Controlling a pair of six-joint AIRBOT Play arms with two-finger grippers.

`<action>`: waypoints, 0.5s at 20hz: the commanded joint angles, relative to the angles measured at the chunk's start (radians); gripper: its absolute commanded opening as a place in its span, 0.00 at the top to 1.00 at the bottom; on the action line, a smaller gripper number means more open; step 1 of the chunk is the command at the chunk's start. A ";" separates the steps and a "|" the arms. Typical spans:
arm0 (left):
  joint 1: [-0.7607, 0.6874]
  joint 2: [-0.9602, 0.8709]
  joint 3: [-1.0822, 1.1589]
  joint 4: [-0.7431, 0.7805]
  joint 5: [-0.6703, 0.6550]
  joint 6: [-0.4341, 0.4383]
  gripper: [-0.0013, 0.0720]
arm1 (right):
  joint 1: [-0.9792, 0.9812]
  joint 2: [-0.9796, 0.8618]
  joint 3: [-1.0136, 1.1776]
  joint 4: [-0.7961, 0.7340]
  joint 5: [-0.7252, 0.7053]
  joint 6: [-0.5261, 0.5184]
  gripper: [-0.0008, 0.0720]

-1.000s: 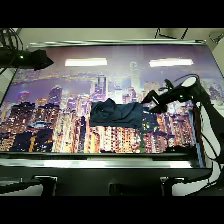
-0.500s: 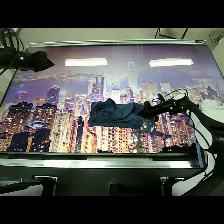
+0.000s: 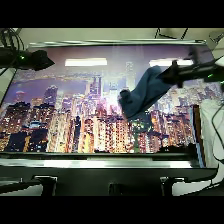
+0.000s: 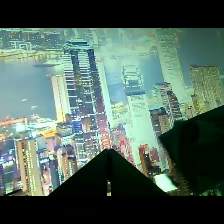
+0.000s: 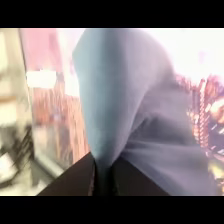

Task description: Fold the clothes and pants, and hang the long-sleeved shirts on hangers.

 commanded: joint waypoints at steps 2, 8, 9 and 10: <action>0.000 -0.010 0.000 0.000 0.022 0.001 0.96 | -0.206 0.047 0.310 -0.116 0.067 0.237 0.93; 0.000 -0.020 0.000 0.000 0.021 0.008 0.95 | -0.483 0.051 0.306 -0.214 -0.042 0.340 0.93; 0.000 -0.020 0.000 0.000 0.021 0.008 0.95 | -0.515 0.051 0.300 -0.220 -0.063 0.354 0.93; 0.000 -0.020 0.000 0.000 0.021 0.008 0.95 | -0.543 0.051 0.291 -0.220 -0.084 0.366 0.93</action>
